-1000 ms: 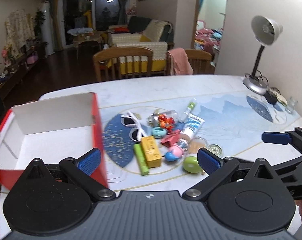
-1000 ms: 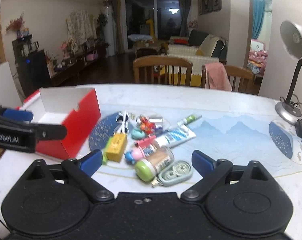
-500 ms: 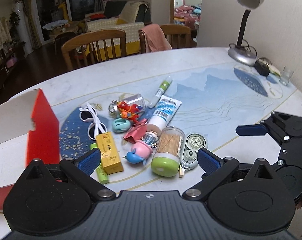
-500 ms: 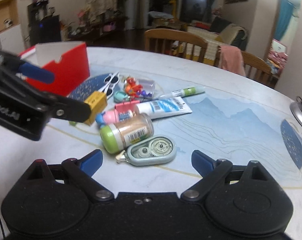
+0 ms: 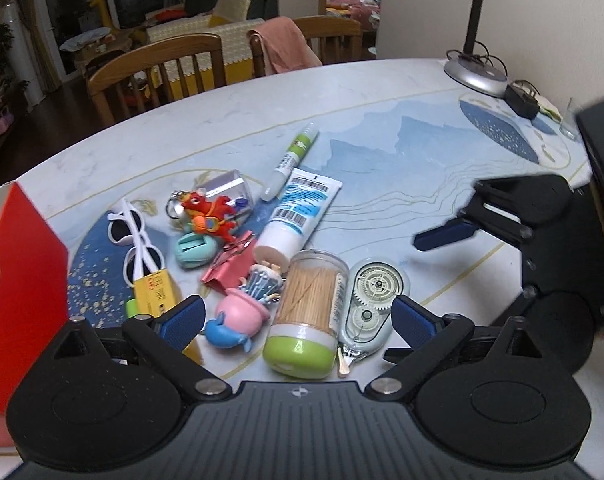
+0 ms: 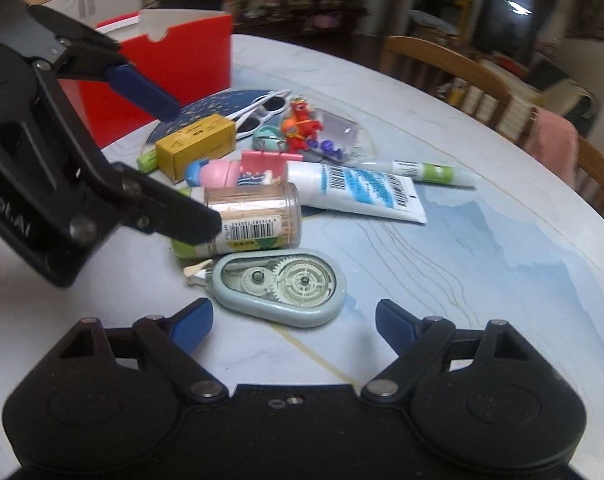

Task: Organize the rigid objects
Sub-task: 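Grasp the green-capped toothpick jar with the left tool while the right tool grasps the blue correction tape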

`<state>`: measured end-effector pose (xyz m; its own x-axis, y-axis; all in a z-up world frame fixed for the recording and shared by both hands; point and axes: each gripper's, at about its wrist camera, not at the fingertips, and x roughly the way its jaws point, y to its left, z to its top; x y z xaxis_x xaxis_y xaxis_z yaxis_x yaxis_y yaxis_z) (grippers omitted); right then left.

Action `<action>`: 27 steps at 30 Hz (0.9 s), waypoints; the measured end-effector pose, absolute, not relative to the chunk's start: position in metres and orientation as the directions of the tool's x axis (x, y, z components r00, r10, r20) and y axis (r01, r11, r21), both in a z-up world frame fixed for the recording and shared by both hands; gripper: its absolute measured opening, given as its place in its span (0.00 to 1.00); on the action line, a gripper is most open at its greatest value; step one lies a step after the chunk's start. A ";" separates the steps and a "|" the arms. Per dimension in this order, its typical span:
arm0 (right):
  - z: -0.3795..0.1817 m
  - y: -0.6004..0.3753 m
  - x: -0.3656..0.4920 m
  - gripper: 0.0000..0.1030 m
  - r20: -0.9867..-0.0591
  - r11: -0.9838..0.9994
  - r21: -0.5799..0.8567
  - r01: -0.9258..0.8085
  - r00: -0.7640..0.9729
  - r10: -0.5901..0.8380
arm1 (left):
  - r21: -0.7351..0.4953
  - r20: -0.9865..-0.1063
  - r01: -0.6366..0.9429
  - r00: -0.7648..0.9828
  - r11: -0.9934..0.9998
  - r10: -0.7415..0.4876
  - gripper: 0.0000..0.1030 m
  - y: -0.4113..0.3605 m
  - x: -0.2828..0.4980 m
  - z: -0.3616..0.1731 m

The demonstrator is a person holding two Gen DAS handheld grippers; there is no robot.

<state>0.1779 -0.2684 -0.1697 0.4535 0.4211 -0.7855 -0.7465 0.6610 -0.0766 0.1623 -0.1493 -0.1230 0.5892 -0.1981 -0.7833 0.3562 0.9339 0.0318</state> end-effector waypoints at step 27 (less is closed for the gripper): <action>-0.179 -0.264 0.221 0.70 -0.815 0.339 0.030 -0.940 0.174 0.553 | 0.029 -0.839 0.427 0.502 0.904 -0.210 0.48 -0.156 0.187 -0.149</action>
